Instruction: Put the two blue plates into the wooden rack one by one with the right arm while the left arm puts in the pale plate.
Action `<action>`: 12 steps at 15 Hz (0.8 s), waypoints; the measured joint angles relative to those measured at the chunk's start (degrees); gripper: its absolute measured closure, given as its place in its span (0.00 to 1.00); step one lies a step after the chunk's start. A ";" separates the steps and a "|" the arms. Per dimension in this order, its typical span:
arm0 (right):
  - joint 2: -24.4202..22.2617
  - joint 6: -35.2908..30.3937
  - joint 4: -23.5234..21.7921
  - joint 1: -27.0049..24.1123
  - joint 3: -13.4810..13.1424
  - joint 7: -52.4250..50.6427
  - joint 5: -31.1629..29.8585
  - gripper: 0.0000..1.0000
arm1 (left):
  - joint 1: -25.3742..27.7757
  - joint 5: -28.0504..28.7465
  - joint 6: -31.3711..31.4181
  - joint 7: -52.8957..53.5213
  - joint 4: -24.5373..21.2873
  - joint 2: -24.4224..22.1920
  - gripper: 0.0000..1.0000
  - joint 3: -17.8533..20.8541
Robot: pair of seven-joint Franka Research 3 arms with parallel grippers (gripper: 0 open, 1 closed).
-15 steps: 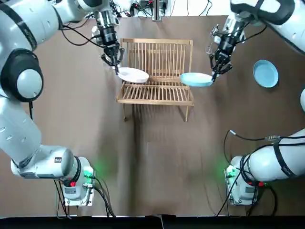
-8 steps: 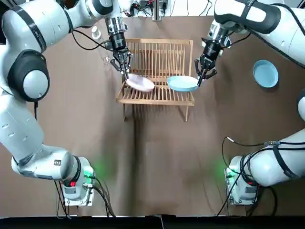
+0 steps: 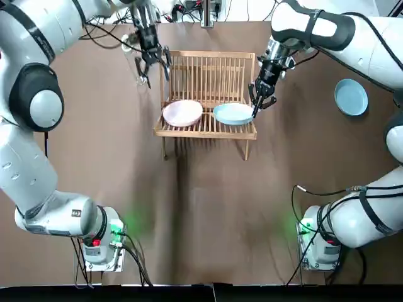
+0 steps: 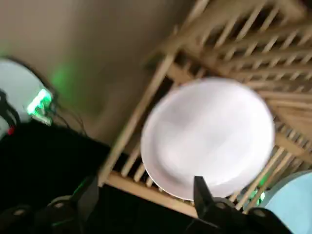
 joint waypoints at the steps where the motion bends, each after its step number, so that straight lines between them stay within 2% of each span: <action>1: 0.39 0.04 0.00 0.07 -0.02 0.00 0.01 0.98 | 1.19 2.06 0.02 2.85 1.65 -0.07 0.06 0.09; 4: 1.17 0.18 0.00 0.16 -0.03 0.00 0.02 0.97 | 6.50 6.51 0.02 15.13 4.91 -0.48 0.03 0.19; 5: 1.18 0.17 0.03 0.17 -0.03 -0.01 0.04 0.93 | 8.12 7.94 0.07 19.47 5.65 -0.88 0.01 0.23; 8: 1.17 0.08 0.41 0.17 -0.14 -0.09 0.11 0.66 | 10.58 14.07 0.81 30.79 6.75 -3.16 0.01 0.23; 9: 1.17 0.04 0.53 0.17 -0.16 -0.15 0.13 0.61 | 10.59 16.48 0.91 33.85 6.82 -4.17 0.01 0.21; 12: 1.11 -3.98 1.69 0.12 -0.55 -0.40 0.15 0.61 | 10.09 20.59 2.30 39.80 6.92 -7.29 0.00 0.08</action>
